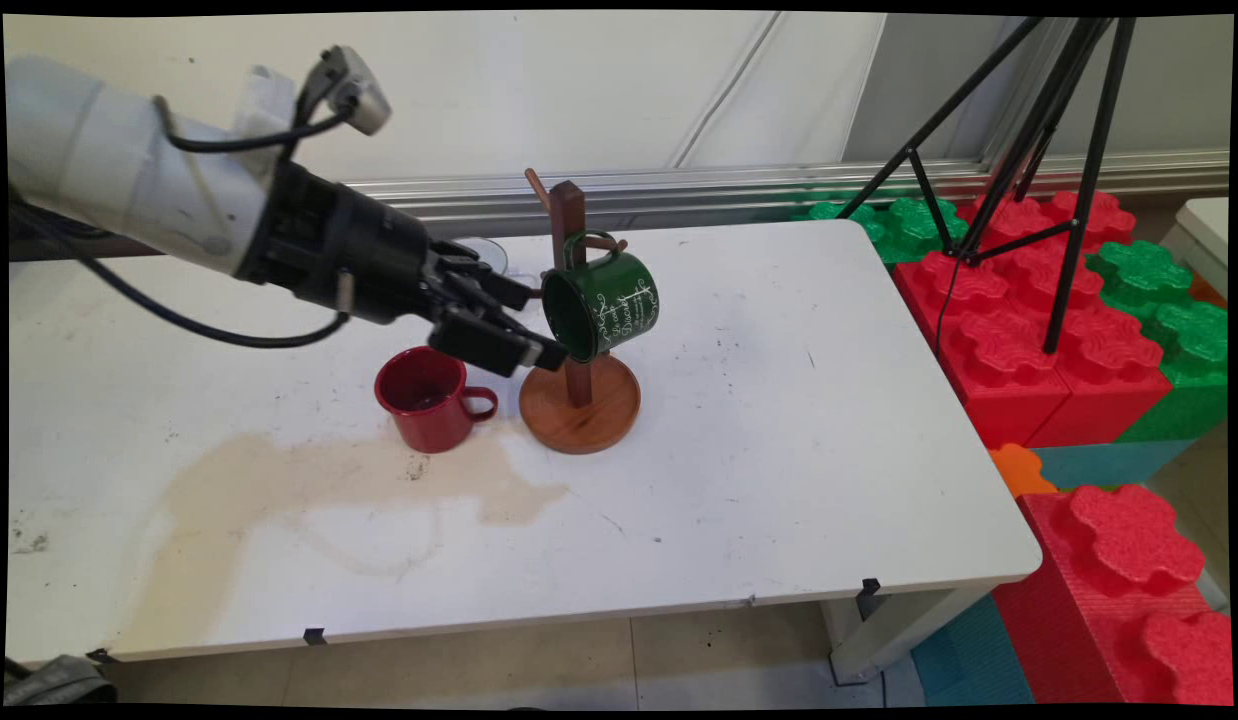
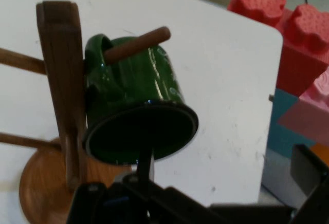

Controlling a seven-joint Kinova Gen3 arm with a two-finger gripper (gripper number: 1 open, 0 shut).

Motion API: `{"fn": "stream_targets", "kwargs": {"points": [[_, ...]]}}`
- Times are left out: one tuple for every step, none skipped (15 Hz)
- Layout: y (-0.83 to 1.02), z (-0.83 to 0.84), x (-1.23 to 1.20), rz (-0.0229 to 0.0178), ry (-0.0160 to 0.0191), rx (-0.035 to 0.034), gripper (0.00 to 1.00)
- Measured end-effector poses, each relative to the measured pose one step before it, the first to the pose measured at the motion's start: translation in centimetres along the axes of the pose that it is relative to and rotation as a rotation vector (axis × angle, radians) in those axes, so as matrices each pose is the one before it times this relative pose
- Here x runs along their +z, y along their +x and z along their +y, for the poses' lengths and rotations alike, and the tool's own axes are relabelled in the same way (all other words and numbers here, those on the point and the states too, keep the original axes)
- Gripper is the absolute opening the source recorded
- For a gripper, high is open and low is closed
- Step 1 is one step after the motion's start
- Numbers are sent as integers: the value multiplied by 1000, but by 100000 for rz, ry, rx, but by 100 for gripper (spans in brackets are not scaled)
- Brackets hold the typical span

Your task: Pick up the green mug from the rack

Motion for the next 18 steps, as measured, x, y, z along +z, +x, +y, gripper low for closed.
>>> {"fn": "stream_targets", "kwargs": {"points": [[-25, -78, 539, 470, 536, -1061, 100], [-22, -82, 616, 579, 588, -1251, 100], [-30, -68, 620, 543, 475, -1252, 100], [-44, -33, 539, 416, 358, -1174, 100], [-30, -16, 338, 274, 222, -748, 100], [-52, -1, 517, 430, 254, -1072, 100], [-52, 12, 577, 519, 264, -1184, 100], [-40, 22, 560, 531, 242, -984, 100], [-45, 12, 470, 415, 304, -831, 100], [-57, 16, 531, 437, 367, -954, 100], [-54, 19, 504, 458, 402, -945, 100], [-44, 32, 427, 353, 313, -709, 100], [-51, 36, 463, 387, 379, -761, 100], [-42, 45, 426, 420, 308, -710, 100], [-28, 41, 322, 441, 374, -516, 100], [-28, 45, 328, 513, 452, -499, 100], [-35, 48, 321, 605, 569, -489, 100], [-28, 34, 174, 319, 358, -205, 100]]}}
